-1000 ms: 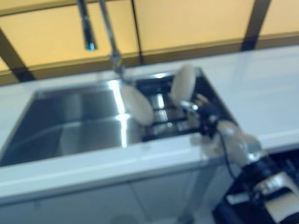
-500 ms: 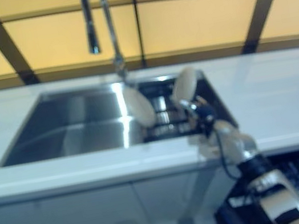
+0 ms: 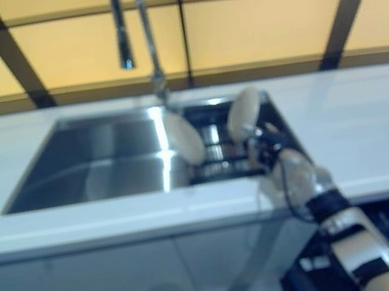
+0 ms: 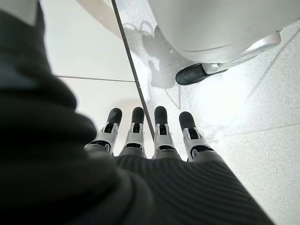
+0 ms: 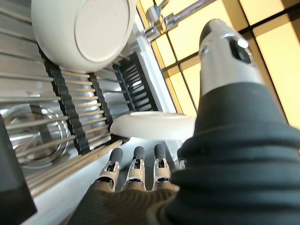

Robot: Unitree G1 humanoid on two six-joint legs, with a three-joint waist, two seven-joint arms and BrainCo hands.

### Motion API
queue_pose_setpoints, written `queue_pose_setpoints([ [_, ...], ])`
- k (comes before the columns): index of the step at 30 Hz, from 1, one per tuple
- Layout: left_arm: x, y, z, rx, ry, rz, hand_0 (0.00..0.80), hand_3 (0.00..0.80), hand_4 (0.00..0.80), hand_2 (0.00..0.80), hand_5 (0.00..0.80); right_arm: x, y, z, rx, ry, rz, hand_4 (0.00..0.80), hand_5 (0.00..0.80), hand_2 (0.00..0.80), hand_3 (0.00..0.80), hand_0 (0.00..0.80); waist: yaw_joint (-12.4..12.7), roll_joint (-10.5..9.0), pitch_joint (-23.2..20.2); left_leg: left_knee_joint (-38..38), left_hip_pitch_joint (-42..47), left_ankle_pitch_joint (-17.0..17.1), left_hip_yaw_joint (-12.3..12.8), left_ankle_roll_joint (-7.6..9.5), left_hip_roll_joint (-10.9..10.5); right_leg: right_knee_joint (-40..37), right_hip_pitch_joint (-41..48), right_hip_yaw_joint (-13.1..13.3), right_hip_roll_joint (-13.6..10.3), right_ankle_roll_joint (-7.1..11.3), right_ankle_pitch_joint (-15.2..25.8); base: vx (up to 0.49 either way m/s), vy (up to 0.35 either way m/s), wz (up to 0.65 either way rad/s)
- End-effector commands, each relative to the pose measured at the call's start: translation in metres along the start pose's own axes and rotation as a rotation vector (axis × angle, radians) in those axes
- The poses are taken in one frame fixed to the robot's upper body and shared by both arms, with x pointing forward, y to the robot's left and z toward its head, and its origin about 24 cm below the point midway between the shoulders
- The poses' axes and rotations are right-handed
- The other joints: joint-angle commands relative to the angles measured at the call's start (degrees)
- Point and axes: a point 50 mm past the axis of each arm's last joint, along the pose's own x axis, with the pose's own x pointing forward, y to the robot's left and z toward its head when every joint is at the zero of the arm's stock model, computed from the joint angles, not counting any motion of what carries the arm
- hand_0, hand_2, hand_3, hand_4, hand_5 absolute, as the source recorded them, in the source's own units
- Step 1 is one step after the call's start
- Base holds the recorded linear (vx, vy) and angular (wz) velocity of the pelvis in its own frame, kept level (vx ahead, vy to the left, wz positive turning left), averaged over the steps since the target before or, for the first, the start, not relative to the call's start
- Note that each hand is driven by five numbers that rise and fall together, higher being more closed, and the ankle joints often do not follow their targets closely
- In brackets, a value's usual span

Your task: Take plates into dishwasher

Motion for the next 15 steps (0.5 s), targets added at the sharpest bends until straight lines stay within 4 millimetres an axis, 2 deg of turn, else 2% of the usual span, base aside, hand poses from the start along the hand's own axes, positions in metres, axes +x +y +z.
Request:
queue_pose_setpoints([
  [1, 0.004, 0.007, 0.018, 0.058, -0.011, 0.002, 0.000, 0.000, 0.000, 0.000, 0.000, 0.003, 0.009, 0.066, 0.025, -0.184, -0.005, 0.000, 0.000, 0.000, 0.000, 0.000, 2.41, -0.20, 0.66, 0.17, 1.92, -7.07, 1.61, 4.56, -3.96, 0.12, 3.00, 1.39, 0.67, 1.48, -5.30, 0.000, 0.000, 0.00],
  [15, 0.003, 0.012, 0.022, 0.092, -0.016, -0.004, 0.000, 0.000, 0.000, 0.000, 0.000, 0.008, -0.007, 0.082, -0.015, -0.193, -0.085, 0.000, 0.000, 0.000, 0.000, 0.000, 3.29, 0.14, 1.52, 0.17, 1.83, -7.05, 0.95, 4.85, -4.12, 0.92, 2.55, 0.89, 0.34, 1.71, -5.42, 0.000, 0.000, 0.00],
])
